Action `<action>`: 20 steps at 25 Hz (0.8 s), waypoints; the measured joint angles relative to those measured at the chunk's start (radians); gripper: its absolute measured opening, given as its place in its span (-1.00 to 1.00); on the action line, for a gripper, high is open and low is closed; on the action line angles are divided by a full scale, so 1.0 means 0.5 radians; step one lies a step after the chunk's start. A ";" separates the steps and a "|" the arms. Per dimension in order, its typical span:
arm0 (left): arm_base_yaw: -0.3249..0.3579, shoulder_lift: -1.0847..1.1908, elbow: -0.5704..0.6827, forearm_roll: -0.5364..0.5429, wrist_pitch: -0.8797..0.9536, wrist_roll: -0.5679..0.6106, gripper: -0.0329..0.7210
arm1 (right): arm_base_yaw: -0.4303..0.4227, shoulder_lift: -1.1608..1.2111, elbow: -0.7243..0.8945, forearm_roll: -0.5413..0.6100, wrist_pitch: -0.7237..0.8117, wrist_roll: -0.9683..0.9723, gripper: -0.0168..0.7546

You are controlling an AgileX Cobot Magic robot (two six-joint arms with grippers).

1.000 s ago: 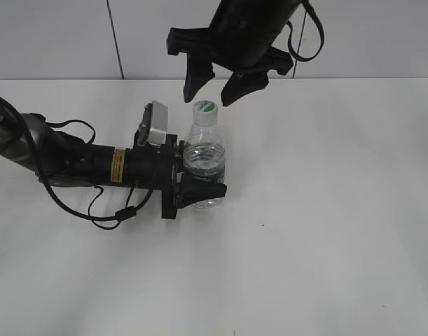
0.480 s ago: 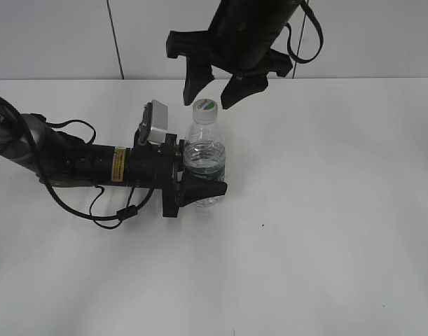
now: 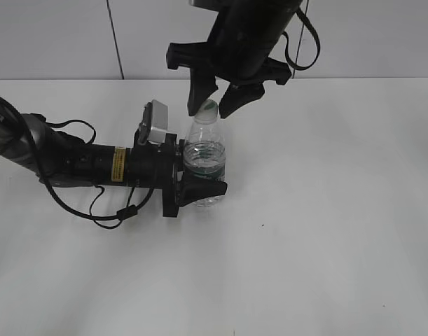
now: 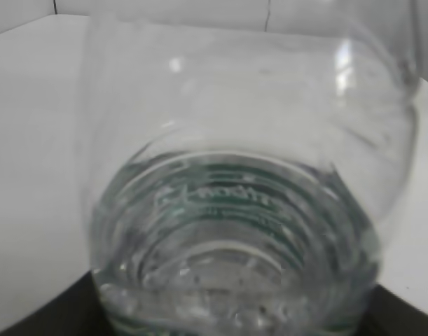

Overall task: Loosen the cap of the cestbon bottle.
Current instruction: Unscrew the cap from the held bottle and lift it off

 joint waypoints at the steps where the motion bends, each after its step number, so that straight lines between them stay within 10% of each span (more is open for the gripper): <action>1: 0.000 0.000 0.000 -0.002 0.000 0.000 0.16 | 0.001 0.000 0.000 0.000 0.004 0.000 -0.01; 20: -0.008 0.000 0.000 -0.002 0.015 0.022 0.16 | 0.002 -0.002 -0.010 -0.024 0.074 -0.269 -0.16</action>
